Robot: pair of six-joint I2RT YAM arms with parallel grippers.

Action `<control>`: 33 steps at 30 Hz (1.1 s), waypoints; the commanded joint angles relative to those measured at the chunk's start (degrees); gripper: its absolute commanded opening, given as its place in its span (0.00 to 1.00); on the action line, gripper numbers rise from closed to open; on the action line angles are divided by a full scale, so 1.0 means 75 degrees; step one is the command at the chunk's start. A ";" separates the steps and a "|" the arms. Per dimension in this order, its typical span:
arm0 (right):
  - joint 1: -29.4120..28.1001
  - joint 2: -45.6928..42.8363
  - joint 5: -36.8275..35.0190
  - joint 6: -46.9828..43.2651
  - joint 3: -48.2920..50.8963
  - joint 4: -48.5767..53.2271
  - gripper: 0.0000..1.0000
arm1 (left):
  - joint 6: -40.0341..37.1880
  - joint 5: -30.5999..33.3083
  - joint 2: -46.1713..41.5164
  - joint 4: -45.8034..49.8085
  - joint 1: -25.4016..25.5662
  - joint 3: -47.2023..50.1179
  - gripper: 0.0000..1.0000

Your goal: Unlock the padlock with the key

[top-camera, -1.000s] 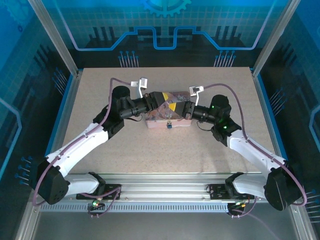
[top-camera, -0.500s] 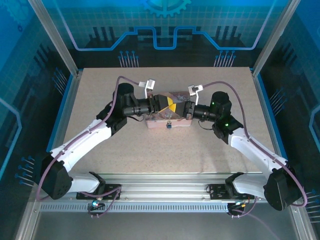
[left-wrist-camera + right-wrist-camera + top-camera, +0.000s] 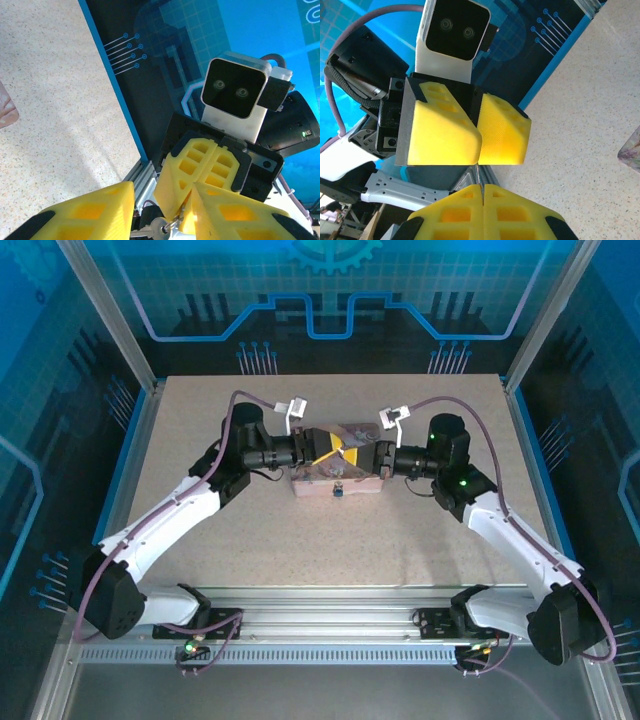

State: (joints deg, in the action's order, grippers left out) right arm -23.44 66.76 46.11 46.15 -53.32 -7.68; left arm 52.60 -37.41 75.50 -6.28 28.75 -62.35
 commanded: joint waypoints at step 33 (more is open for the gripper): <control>0.0296 -0.0427 -0.0608 0.0680 0.0576 -0.0758 0.51 | -0.0051 0.0153 -0.0171 0.0053 0.0010 -0.0033 0.00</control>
State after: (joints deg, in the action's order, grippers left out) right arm -21.63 65.82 44.66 48.25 -51.37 -8.60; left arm 51.11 -38.06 75.92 -4.14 28.75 -63.20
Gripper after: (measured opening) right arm 0.503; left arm 0.053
